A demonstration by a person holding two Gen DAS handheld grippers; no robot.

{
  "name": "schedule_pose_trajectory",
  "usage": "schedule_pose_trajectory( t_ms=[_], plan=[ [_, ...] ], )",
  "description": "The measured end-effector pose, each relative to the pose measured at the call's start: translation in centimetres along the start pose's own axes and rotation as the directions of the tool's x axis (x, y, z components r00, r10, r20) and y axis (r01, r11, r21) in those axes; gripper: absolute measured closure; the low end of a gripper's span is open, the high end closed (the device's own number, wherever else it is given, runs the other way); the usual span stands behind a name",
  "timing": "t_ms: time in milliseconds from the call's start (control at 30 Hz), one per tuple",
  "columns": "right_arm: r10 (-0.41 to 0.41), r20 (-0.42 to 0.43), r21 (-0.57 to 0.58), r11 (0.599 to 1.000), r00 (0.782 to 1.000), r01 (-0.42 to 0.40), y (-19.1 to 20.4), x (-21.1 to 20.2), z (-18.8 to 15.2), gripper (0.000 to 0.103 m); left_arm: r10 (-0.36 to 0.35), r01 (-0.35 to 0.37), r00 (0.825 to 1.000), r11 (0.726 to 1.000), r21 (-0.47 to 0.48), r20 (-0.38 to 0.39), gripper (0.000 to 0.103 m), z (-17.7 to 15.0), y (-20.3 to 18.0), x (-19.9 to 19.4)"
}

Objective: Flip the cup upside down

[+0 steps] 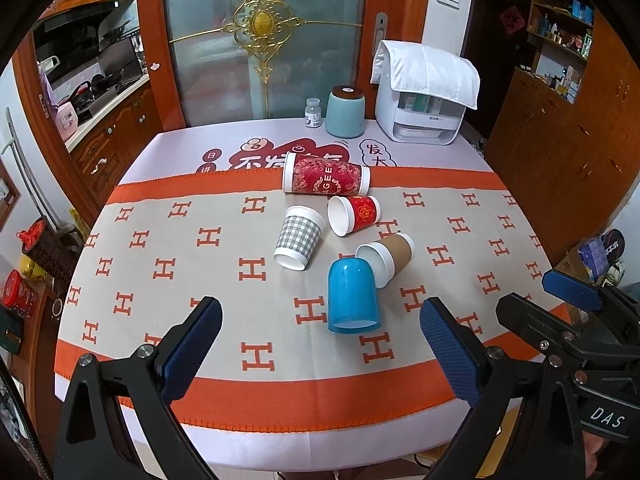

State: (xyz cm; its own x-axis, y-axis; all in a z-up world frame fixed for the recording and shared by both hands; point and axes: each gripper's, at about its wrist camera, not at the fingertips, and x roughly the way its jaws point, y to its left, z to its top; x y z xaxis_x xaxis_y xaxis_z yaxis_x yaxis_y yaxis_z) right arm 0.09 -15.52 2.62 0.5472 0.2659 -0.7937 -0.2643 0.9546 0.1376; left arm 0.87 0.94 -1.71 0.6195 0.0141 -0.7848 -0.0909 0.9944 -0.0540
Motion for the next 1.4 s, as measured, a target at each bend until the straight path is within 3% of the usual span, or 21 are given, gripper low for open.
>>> schedule_pose_trajectory(
  t_ms=[1400],
  plan=[
    [0.016,-0.02,-0.006,1.0,1.0,-0.016,-0.04,1.04,0.19,0.024,0.017,-0.017,0.999,1.0,-0.01,-0.027,0.005,-0.05,0.8,0.02]
  ],
)
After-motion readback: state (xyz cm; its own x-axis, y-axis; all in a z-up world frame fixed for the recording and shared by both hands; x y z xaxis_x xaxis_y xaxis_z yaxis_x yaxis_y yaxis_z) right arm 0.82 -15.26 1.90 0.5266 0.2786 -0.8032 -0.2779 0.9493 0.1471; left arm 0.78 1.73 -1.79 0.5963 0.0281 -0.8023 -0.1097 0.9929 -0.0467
